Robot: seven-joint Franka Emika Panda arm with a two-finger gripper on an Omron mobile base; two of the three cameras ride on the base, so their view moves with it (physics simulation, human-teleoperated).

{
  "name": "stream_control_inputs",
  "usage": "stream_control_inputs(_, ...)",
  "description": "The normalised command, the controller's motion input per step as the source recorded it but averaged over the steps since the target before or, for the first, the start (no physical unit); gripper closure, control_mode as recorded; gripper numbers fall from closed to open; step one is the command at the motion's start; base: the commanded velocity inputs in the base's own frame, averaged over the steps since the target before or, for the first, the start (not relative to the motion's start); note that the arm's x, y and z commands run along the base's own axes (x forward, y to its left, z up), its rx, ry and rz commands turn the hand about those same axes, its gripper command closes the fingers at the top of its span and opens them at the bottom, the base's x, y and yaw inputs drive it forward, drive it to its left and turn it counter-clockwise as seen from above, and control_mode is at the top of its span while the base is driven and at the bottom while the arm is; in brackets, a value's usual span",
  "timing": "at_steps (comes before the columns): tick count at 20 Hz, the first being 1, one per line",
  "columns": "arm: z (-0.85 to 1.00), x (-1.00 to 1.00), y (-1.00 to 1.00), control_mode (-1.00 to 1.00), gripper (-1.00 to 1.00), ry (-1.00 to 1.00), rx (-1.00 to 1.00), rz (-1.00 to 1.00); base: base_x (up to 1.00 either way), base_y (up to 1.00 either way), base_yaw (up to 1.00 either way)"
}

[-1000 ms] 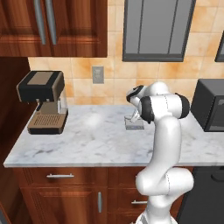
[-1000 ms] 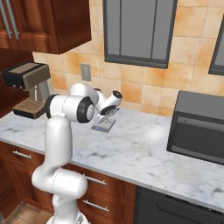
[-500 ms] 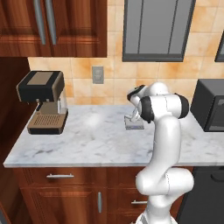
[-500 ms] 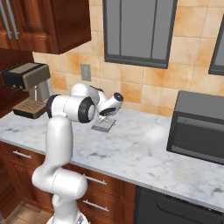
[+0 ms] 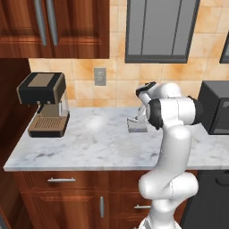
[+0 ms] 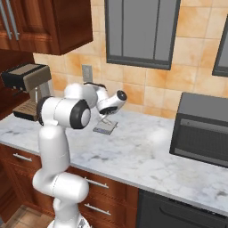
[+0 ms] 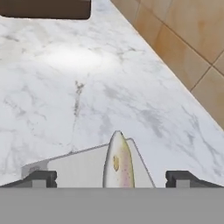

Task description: Take the fish from the fridge and place it on the digital scale on the counter by the fridge. Wait a few seconds for a reading, then move it to the plate on the dining counter.

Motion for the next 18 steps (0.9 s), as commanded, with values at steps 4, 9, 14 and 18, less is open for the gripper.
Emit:
stream_control_inputs(4, 0.98, -0.49, 0.24, -1.00, -1.00, 0.07, 0.07, 0.00, 0.00, 0.00, 0.00)
stream_control_inputs(9, 0.82, -0.37, 0.28, -1.00, -1.00, 0.27, 0.05, 0.00, 0.00, 0.00, 0.00)
stream_control_inputs(14, 0.53, -0.29, 0.10, -1.00, -1.00, 0.38, 0.01, 0.00, 0.00, 0.00, 0.00)
stream_control_inputs(18, 0.14, -0.48, 0.12, -1.00, -1.00, 0.31, 0.00, 0.00, 0.00, 0.00, 0.00)
